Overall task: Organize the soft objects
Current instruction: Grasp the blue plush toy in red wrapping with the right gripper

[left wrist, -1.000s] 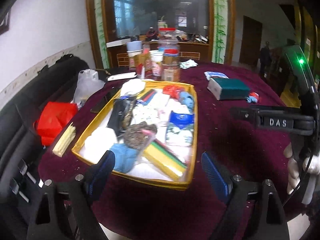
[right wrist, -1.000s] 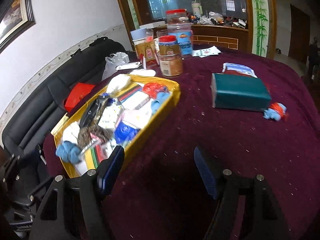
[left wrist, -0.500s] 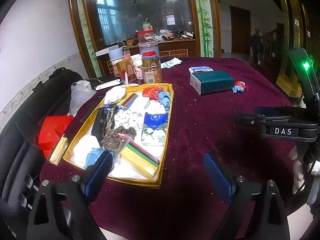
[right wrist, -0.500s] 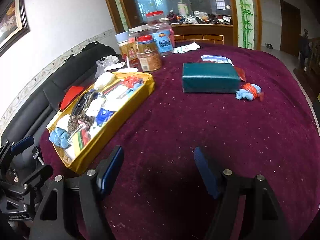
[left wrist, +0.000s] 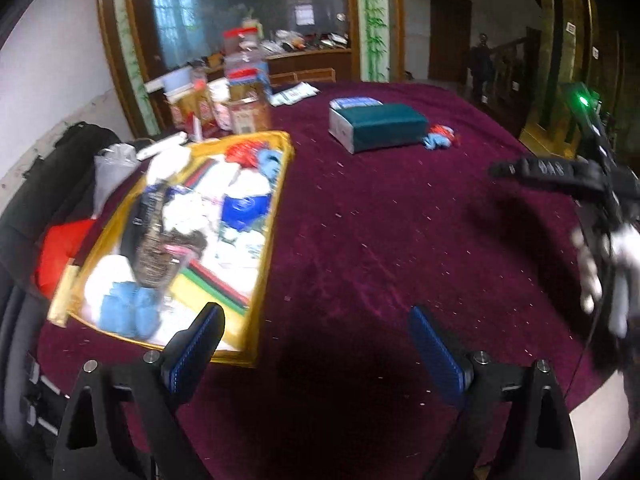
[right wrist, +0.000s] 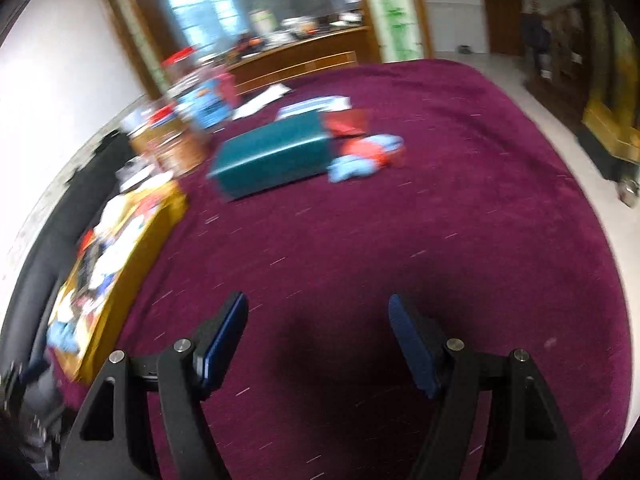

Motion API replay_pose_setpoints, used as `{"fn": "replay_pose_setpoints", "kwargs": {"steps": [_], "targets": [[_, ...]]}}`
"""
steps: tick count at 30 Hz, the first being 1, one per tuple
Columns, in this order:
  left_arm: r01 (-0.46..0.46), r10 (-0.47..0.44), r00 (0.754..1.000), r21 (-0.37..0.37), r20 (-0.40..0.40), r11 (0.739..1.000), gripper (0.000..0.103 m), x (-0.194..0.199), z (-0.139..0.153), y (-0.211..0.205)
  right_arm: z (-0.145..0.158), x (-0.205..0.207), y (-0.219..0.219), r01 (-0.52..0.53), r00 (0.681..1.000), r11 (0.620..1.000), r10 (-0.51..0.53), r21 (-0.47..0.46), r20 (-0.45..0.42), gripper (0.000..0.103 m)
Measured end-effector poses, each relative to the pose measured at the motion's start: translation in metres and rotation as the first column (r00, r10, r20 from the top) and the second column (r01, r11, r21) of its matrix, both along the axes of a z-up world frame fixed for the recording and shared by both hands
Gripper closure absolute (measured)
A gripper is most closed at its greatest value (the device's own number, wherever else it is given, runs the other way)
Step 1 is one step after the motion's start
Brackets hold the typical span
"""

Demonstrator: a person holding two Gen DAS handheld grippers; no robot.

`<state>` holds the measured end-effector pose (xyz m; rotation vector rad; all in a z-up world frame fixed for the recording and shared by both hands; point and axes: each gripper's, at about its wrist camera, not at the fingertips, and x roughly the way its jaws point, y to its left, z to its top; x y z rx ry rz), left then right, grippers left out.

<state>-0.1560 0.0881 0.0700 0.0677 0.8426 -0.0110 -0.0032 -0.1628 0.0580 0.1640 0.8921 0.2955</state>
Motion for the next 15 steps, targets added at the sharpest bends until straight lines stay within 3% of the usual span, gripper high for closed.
{"fn": "replay_pose_setpoints", "kwargs": {"steps": [6, 11, 15], "targets": [[0.038, -0.039, 0.998, -0.029, -0.044, 0.999, 0.008, 0.006, -0.011, -0.002, -0.007, 0.058, -0.026, 0.137, 0.99, 0.99, -0.138, -0.044, -0.009, 0.031], [0.017, -0.02, 0.998, -0.044, -0.06, 0.999, 0.008, 0.008, -0.014, 0.008, -0.014, 0.114, -0.03, 0.23, 0.972, 0.973, -0.229, 0.01, -0.046, 0.031], [-0.006, 0.002, 0.998, -0.058, -0.062, 0.998, 0.008, 0.008, -0.015, 0.021, -0.022, 0.156, -0.034, 0.344, 0.937, 0.935, -0.334, 0.091, -0.105, 0.031]]}}
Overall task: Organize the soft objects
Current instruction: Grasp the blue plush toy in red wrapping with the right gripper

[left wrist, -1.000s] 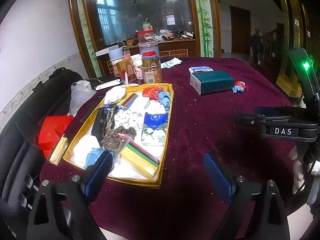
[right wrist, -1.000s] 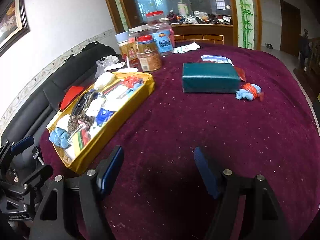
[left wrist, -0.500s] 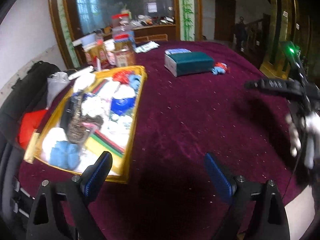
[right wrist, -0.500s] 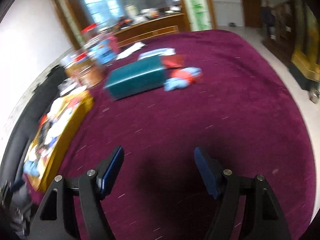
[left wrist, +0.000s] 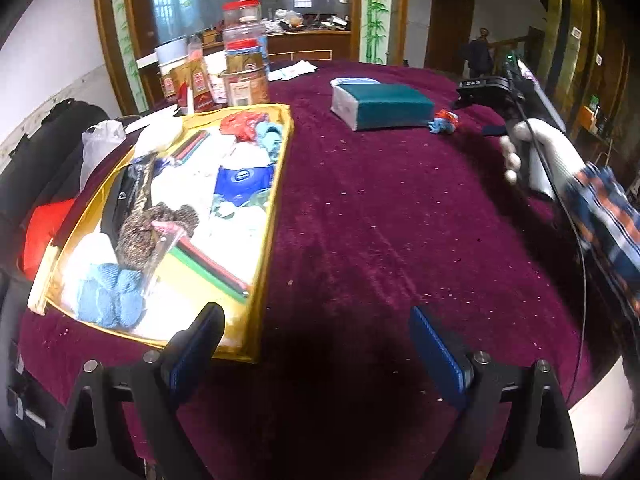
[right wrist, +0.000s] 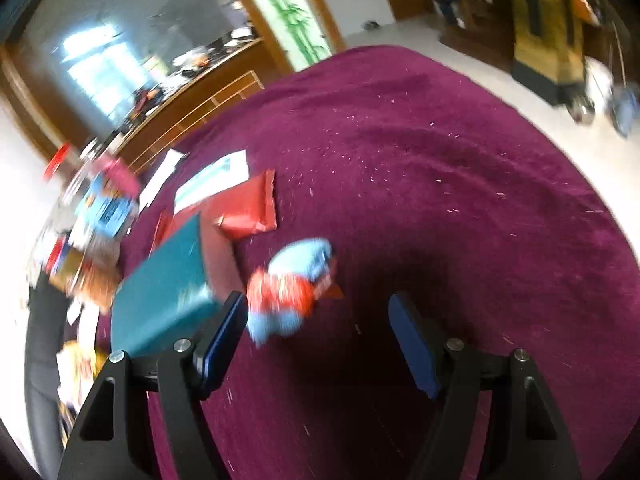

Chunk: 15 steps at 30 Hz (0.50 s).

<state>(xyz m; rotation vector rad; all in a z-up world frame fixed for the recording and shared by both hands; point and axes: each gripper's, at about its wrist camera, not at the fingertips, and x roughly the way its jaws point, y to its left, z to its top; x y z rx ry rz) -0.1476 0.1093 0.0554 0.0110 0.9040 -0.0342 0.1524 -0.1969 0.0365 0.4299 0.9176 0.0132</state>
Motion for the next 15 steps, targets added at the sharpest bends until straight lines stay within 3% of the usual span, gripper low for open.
{"fn": "replay_pose_setpoints", "kwargs": {"steps": [4, 6, 8, 13, 15], "targets": [[-0.002, 0.003, 1.0, -0.038, 0.016, 0.999, 0.008, 0.001, 0.004, 0.014, -0.016, 0.029, 0.006, 0.022, 0.998, 0.998, -0.019, 0.058, -0.054, 0.033], [0.011, -0.008, 0.999, -0.069, 0.043, 0.998, 0.008, 0.004, 0.013, 0.019, -0.019, 0.032, 0.011, 0.005, 0.999, 0.999, -0.003, 0.048, -0.041, 0.068], [0.029, -0.023, 0.998, -0.102, 0.057, 0.994, 0.008, 0.012, 0.02, 0.021, -0.023, 0.033, 0.017, -0.07, 0.997, 0.996, 0.072, 0.058, -0.042, 0.068], [0.049, -0.049, 0.999, -0.229, 0.007, 0.972, 0.008, 0.041, 0.017, 0.023, -0.02, 0.006, 0.012, -0.113, 0.993, 0.992, 0.114, 0.051, -0.012, 0.069], [0.044, -0.049, 0.999, -0.245, -0.012, 0.968, 0.008, 0.048, 0.012, 0.02, -0.022, -0.011, 0.009, -0.145, 0.989, 0.986, 0.146, 0.077, -0.001, 0.069]]}}
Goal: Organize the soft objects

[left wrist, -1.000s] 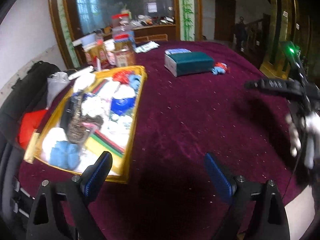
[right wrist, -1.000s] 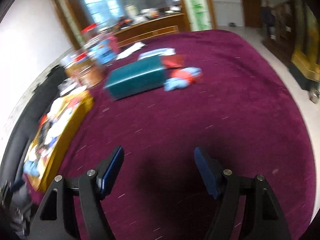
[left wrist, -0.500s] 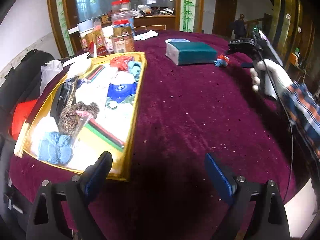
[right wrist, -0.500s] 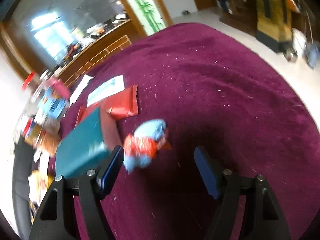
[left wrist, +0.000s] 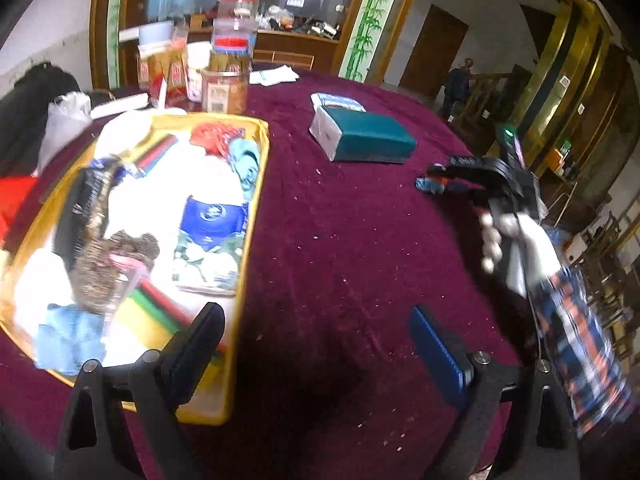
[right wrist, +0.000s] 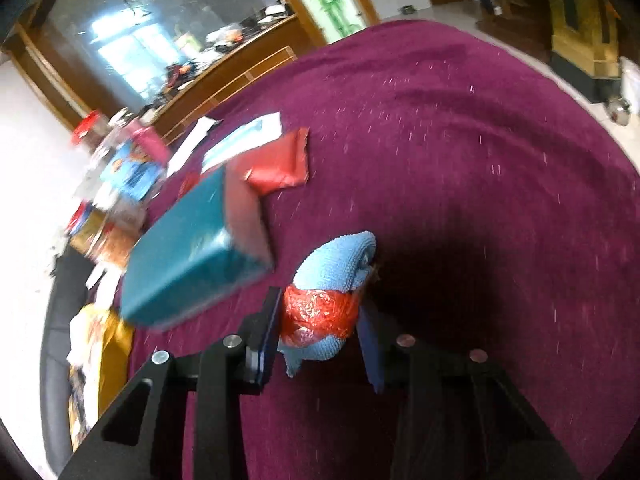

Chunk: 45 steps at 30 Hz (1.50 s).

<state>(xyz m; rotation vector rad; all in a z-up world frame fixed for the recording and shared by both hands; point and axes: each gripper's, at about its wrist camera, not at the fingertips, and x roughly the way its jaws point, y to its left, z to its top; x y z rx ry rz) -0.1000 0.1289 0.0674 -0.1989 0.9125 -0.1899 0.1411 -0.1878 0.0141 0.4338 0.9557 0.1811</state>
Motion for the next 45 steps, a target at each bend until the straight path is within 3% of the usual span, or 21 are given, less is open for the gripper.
{"fn": "replay_pose_setpoints", "kwargs": {"steps": [6, 8, 11, 15, 18, 23, 26, 29, 32, 37, 41, 43, 45], "targets": [[0.018, -0.017, 0.999, 0.031, -0.041, 0.999, 0.008, 0.009, -0.011, -0.018, -0.005, -0.04, 0.002, -0.14, 0.988, 0.977, 0.149, 0.161, -0.044, 0.069], [0.011, -0.009, 0.999, 0.028, -0.04, 1.0, 0.008, 0.01, -0.012, -0.019, -0.007, -0.052, 0.015, -0.201, 0.976, 0.965, 0.212, 0.167, -0.052, 0.069], [-0.014, 0.015, 0.999, 0.023, -0.047, 1.0, 0.008, 0.009, -0.014, -0.014, -0.001, -0.063, 0.041, -0.28, 0.958, 0.956, 0.284, 0.089, -0.033, 0.069], [-0.009, 0.009, 0.999, 0.024, -0.034, 1.0, 0.008, 0.0, -0.011, -0.012, 0.008, -0.074, 0.056, -0.31, 0.951, 0.95, 0.309, -0.034, -0.028, 0.068], [-0.029, 0.027, 0.999, 0.092, 0.019, 0.995, 0.008, -0.007, -0.003, -0.011, 0.009, -0.091, 0.056, -0.348, 0.937, 0.936, 0.346, -0.05, -0.039, 0.068], [-0.075, 0.069, 0.996, 0.094, 0.06, 0.993, 0.008, -0.014, 0.002, 0.004, 0.009, -0.128, 0.072, -0.444, 0.896, 0.896, 0.442, -0.03, -0.05, 0.065], [-0.129, 0.118, 0.99, 0.138, 0.083, 0.982, 0.008, -0.022, 0.002, 0.015, 0.009, -0.142, 0.083, -0.452, 0.891, 0.89, 0.45, -0.049, -0.057, 0.045], [-0.182, 0.162, 0.979, 0.179, 0.12, 0.967, 0.008, -0.034, 0.006, 0.027, 0.008, -0.148, 0.089, -0.425, 0.905, 0.903, 0.421, -0.062, -0.065, 0.041], [-0.247, 0.21, 0.961, 0.218, 0.178, 0.944, 0.008, -0.047, 0.011, 0.042, 0.015, -0.155, 0.092, -0.372, 0.928, 0.922, 0.368, -0.107, -0.05, 0.041], [-0.352, 0.292, 0.92, 0.221, 0.262, 0.91, 0.007, -0.064, 0.02, 0.066, 0.045, -0.179, 0.1, -0.222, 0.961, 0.933, 0.259, -0.284, 0.101, 0.035], [-0.474, 0.378, 0.847, 0.21, 0.373, 0.855, 0.0, -0.086, 0.042, 0.076, 0.067, -0.204, 0.118, -0.188, 0.941, 0.924, 0.267, -0.334, 0.207, 0.031], [-0.43, 0.333, 0.823, 0.122, 0.46, 0.895, 0.0, -0.101, 0.055, 0.079, 0.075, -0.216, 0.132, -0.204, 0.924, 0.919, 0.294, -0.336, 0.243, 0.027], [-0.389, 0.328, 0.826, 0.042, 0.459, 0.92, 0.0, -0.101, 0.055, 0.087, 0.078, -0.227, 0.152, -0.255, 0.904, 0.911, 0.344, -0.324, 0.253, 0.026]]}}
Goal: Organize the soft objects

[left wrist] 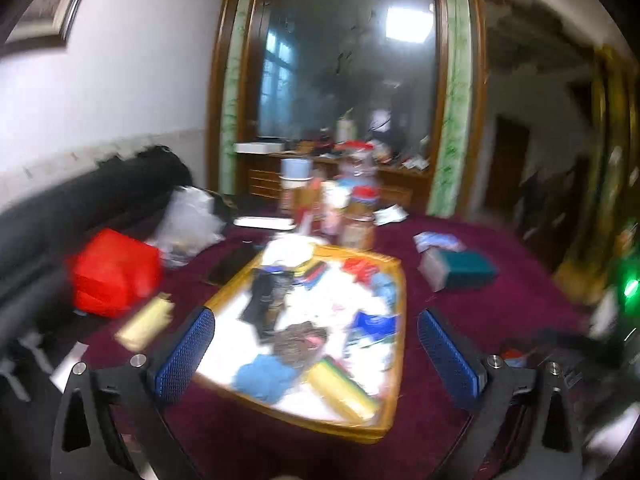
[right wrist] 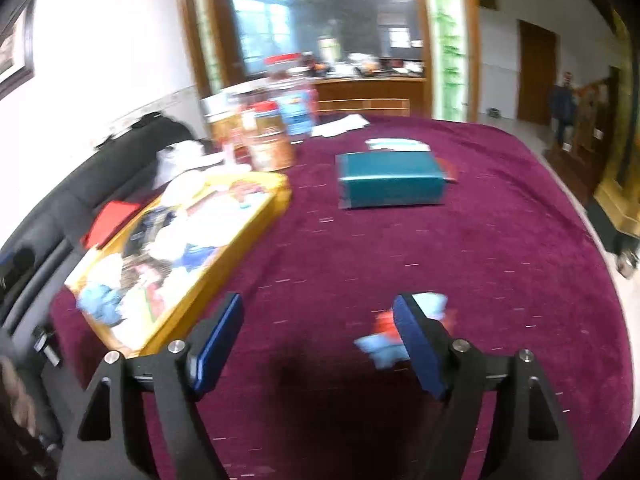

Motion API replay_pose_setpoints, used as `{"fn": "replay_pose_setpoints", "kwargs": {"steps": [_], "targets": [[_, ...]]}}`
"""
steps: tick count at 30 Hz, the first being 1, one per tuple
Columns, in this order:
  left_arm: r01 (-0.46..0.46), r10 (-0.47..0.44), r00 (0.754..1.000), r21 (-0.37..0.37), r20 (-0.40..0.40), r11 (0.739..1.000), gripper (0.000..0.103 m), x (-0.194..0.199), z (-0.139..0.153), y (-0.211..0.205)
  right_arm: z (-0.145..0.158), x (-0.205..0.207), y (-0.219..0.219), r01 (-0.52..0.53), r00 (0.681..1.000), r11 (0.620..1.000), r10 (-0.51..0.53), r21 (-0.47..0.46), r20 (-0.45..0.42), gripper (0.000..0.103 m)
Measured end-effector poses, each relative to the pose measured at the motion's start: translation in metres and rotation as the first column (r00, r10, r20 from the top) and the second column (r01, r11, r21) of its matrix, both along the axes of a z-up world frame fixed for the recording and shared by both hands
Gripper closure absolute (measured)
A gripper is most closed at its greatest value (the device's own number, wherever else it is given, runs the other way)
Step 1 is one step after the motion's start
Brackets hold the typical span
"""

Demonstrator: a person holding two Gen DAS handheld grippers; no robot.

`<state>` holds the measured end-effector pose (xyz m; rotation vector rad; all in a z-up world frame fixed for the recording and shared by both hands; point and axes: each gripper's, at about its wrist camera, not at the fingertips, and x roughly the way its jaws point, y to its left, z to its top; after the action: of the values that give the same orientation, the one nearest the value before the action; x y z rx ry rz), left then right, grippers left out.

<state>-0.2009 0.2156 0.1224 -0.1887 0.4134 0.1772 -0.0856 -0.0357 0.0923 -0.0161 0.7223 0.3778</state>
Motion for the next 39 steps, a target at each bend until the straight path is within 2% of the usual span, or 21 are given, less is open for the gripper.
{"fn": "replay_pose_setpoints", "kwargs": {"steps": [2, 3, 8, 12, 17, 25, 39], "targets": [[-0.005, 0.002, 0.998, -0.059, -0.057, 0.998, 0.0, 0.012, -0.006, 0.011, -0.002, -0.006, 0.021, -0.054, 0.998, 0.999, 0.054, -0.002, -0.012, 0.026], [-0.03, 0.025, 0.996, -0.063, -0.083, 0.998, 0.0, 0.015, -0.01, 0.014, -0.004, -0.01, 0.034, -0.086, 0.996, 0.996, 0.086, -0.007, -0.022, 0.026], [-0.113, 0.108, 0.989, -0.045, -0.098, 0.993, 0.0, 0.008, -0.014, 0.024, -0.015, -0.035, 0.086, -0.228, 0.973, 0.972, 0.226, -0.064, -0.04, 0.026], [-0.194, 0.19, 0.97, -0.013, -0.149, 0.981, 0.0, 0.006, -0.023, 0.031, -0.019, -0.048, 0.109, -0.283, 0.959, 0.953, 0.279, -0.112, -0.046, 0.026], [-0.212, 0.208, 0.958, -0.003, -0.198, 0.977, 0.0, 0.011, -0.037, 0.035, -0.017, -0.053, 0.122, -0.295, 0.956, 0.945, 0.292, -0.143, -0.042, 0.026], [-0.197, 0.179, 0.956, -0.056, -0.232, 0.979, 0.0, 0.014, -0.044, 0.044, -0.014, -0.051, 0.132, -0.292, 0.956, 0.942, 0.288, -0.166, -0.044, 0.026], [-0.208, 0.174, 0.945, -0.103, -0.276, 0.973, 0.0, 0.02, -0.059, 0.062, -0.022, -0.048, 0.152, -0.313, 0.95, 0.927, 0.308, -0.205, -0.058, 0.026]]}}
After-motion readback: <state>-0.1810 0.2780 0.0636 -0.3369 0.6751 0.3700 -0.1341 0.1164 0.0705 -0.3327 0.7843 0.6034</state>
